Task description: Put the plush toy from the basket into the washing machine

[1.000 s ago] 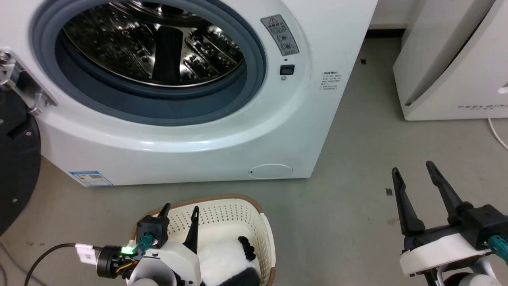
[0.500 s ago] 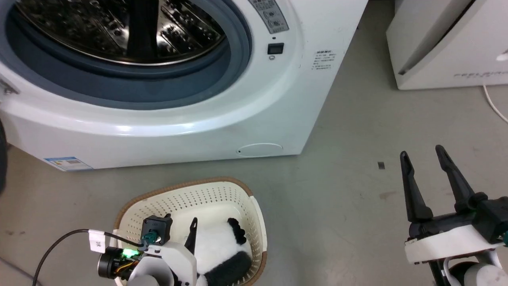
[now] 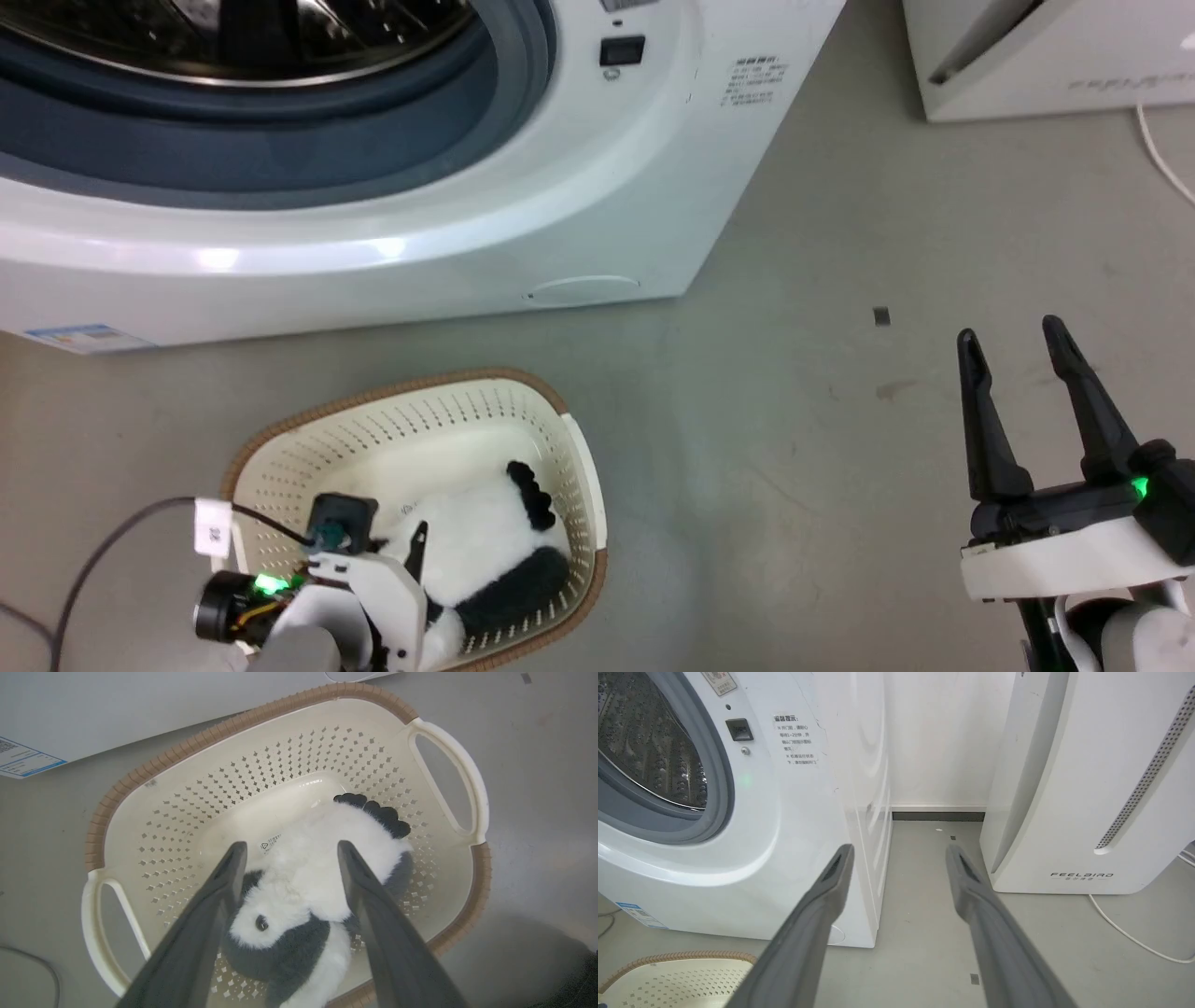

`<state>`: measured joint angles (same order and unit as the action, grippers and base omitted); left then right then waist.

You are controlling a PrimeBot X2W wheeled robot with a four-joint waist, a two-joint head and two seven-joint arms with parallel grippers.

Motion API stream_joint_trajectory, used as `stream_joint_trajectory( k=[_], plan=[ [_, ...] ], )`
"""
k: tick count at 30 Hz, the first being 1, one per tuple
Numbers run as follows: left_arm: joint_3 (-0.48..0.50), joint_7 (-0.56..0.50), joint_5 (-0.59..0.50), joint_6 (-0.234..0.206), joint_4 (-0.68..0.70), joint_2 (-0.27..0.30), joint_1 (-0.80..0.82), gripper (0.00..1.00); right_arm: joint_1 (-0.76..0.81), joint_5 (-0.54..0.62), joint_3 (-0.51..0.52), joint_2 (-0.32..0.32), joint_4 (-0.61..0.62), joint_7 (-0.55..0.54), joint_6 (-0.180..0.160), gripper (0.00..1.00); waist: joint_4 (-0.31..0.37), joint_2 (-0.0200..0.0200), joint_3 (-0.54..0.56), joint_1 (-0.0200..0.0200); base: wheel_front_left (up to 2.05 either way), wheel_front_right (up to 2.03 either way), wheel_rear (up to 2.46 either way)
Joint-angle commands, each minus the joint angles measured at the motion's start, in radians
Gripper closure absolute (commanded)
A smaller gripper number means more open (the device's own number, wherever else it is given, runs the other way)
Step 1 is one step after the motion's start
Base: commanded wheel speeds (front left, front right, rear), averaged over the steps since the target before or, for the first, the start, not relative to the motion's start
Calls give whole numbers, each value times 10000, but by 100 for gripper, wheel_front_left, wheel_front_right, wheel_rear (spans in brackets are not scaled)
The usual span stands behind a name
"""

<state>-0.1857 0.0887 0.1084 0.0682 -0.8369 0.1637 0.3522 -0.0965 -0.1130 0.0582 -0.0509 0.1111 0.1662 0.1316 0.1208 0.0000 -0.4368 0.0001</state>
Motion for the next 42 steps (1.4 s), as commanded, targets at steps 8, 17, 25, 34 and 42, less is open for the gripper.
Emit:
stream_joint_trajectory(
  k=[8, 17, 25, 34, 42],
  plan=[
    [-698, -221, -84, 205, -1030, 337, 1024, 0, -491, -277, 91, 5, 187, 257, -7, 0, 247, 0, -993, -1, 0, 0, 0],
    [-1519, -468, -6, 352, -1973, 566, 1890, 0, -770, -556, 288, 6, 334, 444, -8, 0, 472, 0, -1915, -1, 0, 0, 0],
    [-2758, -446, 508, 442, -2694, 771, 2651, 0, -1026, -678, 324, 6, 462, 611, -8, 0, 709, 0, -2738, -1, 0, 0, 0],
    [-3847, -341, 1076, 541, -3578, 1200, 3676, 0, -1182, -924, 385, 7, 656, 798, -9, 0, 948, 0, -3630, -1, 0, 0, 0],
    [-4491, -359, 1366, 624, -4430, 1228, 4281, 81, -1321, -1050, 429, 7, 746, 956, -9, 0, 1117, 0, -4203, -1, 0, 0, 0]
  ],
)
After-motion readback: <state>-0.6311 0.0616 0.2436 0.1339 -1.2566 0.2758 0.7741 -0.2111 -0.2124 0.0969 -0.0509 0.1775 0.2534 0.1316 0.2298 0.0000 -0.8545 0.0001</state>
